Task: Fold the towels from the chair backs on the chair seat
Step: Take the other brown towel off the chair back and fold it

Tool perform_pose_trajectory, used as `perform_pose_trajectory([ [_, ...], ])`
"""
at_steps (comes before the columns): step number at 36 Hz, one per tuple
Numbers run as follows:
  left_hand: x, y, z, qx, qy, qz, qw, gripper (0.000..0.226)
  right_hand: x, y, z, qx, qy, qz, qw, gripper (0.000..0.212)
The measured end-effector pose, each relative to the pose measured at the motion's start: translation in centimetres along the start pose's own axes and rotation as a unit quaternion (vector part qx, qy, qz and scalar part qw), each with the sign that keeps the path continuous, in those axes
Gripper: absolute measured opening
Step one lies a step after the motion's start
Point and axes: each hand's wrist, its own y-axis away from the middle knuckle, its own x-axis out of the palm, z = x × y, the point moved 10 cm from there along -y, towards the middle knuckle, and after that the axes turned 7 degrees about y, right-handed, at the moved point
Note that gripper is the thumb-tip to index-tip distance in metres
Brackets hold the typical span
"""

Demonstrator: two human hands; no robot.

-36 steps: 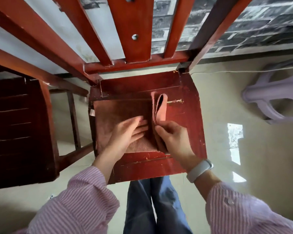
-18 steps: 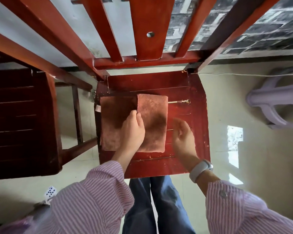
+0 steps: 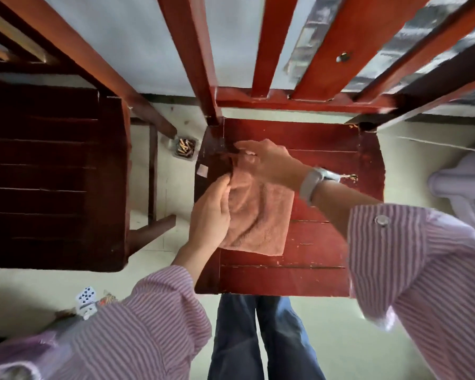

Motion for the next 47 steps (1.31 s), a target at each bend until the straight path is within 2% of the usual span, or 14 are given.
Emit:
perform_pose_trajectory([
  [3,-0.3,0.1,0.1,0.016,0.026,-0.004,1.000,0.035,0.2,-0.8,0.9,0.006,-0.015,0.068,0.998,0.037],
  [6,-0.7,0.3,0.7,0.007,0.044,-0.016,0.999,0.035,0.2,-1.1,1.5,-0.007,0.021,0.086,0.996,0.024],
  [9,-0.8,0.9,2.1,-0.040,0.085,-0.021,0.995,0.036,0.2,-1.9,1.6,-0.014,0.043,0.061,0.997,0.019],
  [12,-0.1,2.1,3.9,-0.089,0.117,0.007,0.989,0.039,0.5,-2.6,1.7,-0.023,0.047,0.022,0.998,0.024],
  [17,-0.1,4.5,7.0,-0.162,0.076,-0.006,0.984,0.036,1.2,-3.5,1.3,-0.014,0.033,-0.029,0.999,0.025],
  [24,-1.2,6.0,9.0,-0.182,0.077,-0.078,0.977,0.027,2.3,-4.2,1.3,-0.012,0.083,-0.065,0.994,0.026],
  [32,-1.4,5.5,10.2,-0.208,0.050,-0.116,0.970,0.025,2.7,-5.6,1.3,0.015,0.155,-0.095,0.983,0.030],
  [39,-1.0,5.2,11.4,-0.261,0.003,-0.075,0.962,0.030,2.8,-5.5,0.7,0.060,0.148,-0.130,0.979,0.029],
  [42,-1.2,4.7,11.5,-0.253,0.005,-0.057,0.966,0.026,1.3,-4.2,0.8,0.058,0.091,-0.179,0.978,0.038],
  [44,-1.4,4.3,11.3,-0.226,0.011,-0.049,0.973,0.022,-0.2,-1.6,1.3,0.036,0.045,-0.240,0.969,0.045],
  [47,-1.3,4.2,10.9,-0.199,-0.005,-0.028,0.980,0.019,-0.4,2.8,1.2,0.005,0.078,-0.313,0.947,0.045],
])
